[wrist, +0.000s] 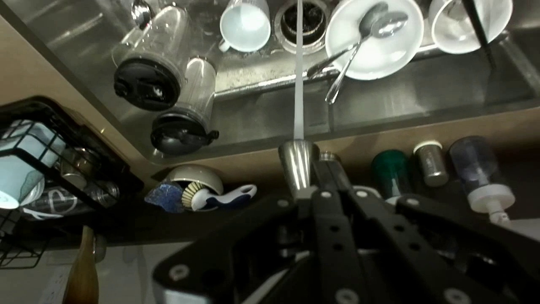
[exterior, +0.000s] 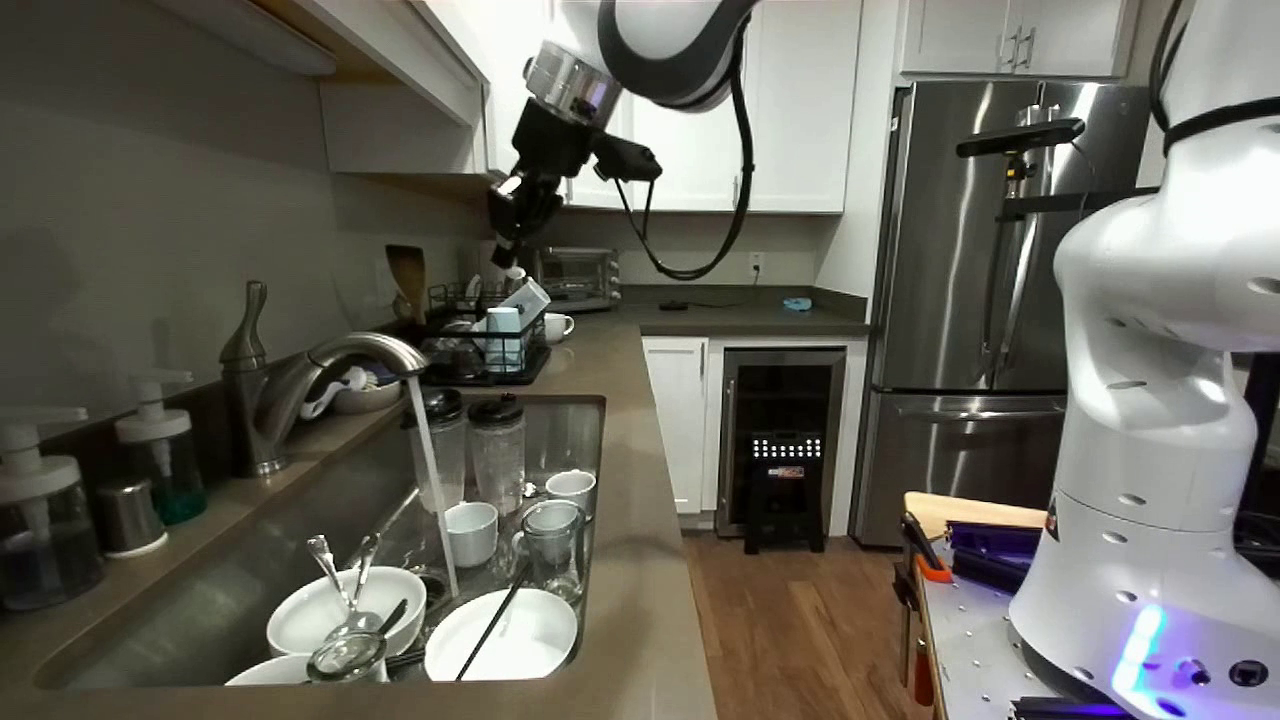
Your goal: Push the faucet handle up
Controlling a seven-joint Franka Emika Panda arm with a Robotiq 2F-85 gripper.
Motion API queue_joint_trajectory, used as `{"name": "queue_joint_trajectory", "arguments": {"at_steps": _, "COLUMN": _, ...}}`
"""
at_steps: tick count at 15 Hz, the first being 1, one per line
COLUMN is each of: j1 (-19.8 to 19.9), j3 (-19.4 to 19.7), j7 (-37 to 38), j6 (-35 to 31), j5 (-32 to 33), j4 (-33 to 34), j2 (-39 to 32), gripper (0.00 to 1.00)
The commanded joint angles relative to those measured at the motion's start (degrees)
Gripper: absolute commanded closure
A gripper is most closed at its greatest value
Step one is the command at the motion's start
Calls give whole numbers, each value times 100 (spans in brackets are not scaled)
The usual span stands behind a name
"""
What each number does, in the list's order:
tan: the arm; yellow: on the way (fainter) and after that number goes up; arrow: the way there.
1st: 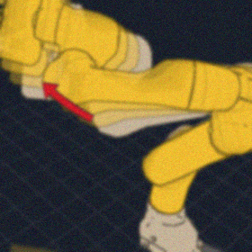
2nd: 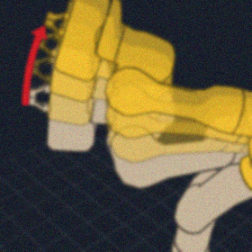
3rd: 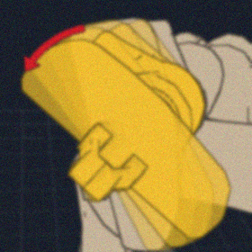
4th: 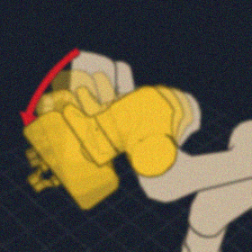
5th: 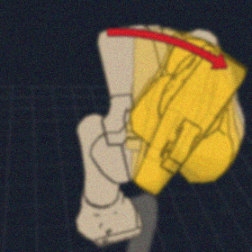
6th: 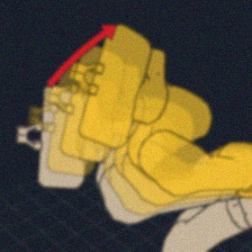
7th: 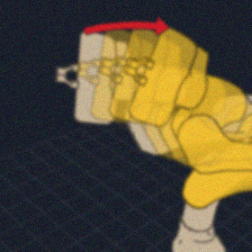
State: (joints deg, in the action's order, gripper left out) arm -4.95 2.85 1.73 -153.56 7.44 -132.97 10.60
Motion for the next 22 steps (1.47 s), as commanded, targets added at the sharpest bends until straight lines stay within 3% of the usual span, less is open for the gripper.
{"name": "queue_joint_trajectory", "arguments": {"at_steps": 1, "j1": 224, "j3": -326, "j7": 148, "j6": 956, "j5": 56, "j4": -343, "j2": 687, "gripper": 100}}
{"name": "queue_joint_trajectory", "arguments": {"at_steps": 8, "j1": 254, "j3": -464, "j7": 251, "j6": 2291, "j5": -64, "j4": -356, "j2": 1258, "gripper": 100}}
{"name": "queue_joint_trajectory", "arguments": {"at_steps": 9, "j1": 243, "j3": -466, "j7": 244, "j6": 2428, "j5": -88, "j4": -370, "j2": 1324, "gripper": 93}}
{"name": "queue_joint_trajectory", "arguments": {"at_steps": 10, "j1": 233, "j3": -467, "j7": 237, "j6": 2570, "j5": -113, "j4": -381, "j2": 1393, "gripper": 72}}
{"name": "queue_joint_trajectory", "arguments": {"at_steps": 21, "j1": 82, "j3": -389, "j7": 55, "j6": 3213, "j5": -629, "j4": -634, "j2": 2089, "gripper": 4}}
{"name": "queue_joint_trajectory", "arguments": {"at_steps": 22, "j1": 186, "j3": -461, "j7": 146, "j6": 3067, "j5": -456, "j4": -485, "j2": 1868, "gripper": 22}}
